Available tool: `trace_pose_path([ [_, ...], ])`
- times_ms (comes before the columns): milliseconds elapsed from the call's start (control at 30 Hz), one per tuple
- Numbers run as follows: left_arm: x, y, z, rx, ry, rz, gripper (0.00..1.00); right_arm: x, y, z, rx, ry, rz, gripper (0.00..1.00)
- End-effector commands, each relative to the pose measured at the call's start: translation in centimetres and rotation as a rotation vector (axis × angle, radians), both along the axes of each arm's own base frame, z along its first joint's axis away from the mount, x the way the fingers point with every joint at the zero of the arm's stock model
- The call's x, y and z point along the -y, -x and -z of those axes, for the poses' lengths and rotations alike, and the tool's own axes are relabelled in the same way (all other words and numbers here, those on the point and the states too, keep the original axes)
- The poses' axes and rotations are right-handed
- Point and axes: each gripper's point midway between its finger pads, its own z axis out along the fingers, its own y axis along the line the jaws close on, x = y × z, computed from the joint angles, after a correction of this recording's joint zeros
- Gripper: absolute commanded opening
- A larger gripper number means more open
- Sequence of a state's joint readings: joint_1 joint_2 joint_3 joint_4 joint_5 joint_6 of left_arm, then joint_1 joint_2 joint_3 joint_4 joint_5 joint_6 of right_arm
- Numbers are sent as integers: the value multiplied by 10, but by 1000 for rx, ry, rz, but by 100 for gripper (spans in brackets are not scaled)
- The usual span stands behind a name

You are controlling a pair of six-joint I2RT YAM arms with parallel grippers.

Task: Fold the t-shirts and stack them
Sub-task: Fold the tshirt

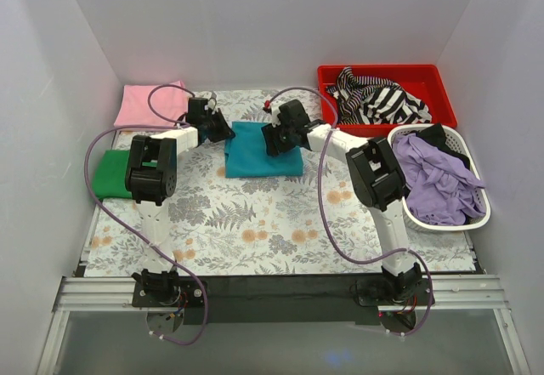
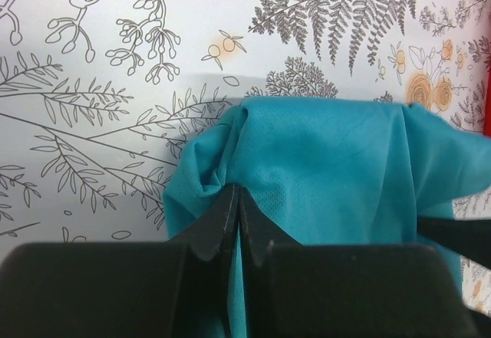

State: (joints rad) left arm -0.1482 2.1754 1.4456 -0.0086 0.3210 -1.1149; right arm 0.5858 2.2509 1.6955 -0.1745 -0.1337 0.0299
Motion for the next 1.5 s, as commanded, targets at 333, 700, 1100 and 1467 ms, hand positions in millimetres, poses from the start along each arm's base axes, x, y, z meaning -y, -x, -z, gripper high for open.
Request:
trace_pose_path([
  [333, -25, 46, -9, -82, -114, -65, 0, -20, 96, -20, -43, 3, -55, 65],
  [700, -40, 74, -68, -36, -158, -90, 39, 39, 71, -92, 177, 34, 155, 80],
  [1100, -39, 96, 3, -186, -171, 5, 51, 73, 80, -79, 129, 49, 197, 80],
  [1467, -6, 124, 7, -265, 38, 326, 52, 81, 85, -55, 56, 50, 184, 79],
])
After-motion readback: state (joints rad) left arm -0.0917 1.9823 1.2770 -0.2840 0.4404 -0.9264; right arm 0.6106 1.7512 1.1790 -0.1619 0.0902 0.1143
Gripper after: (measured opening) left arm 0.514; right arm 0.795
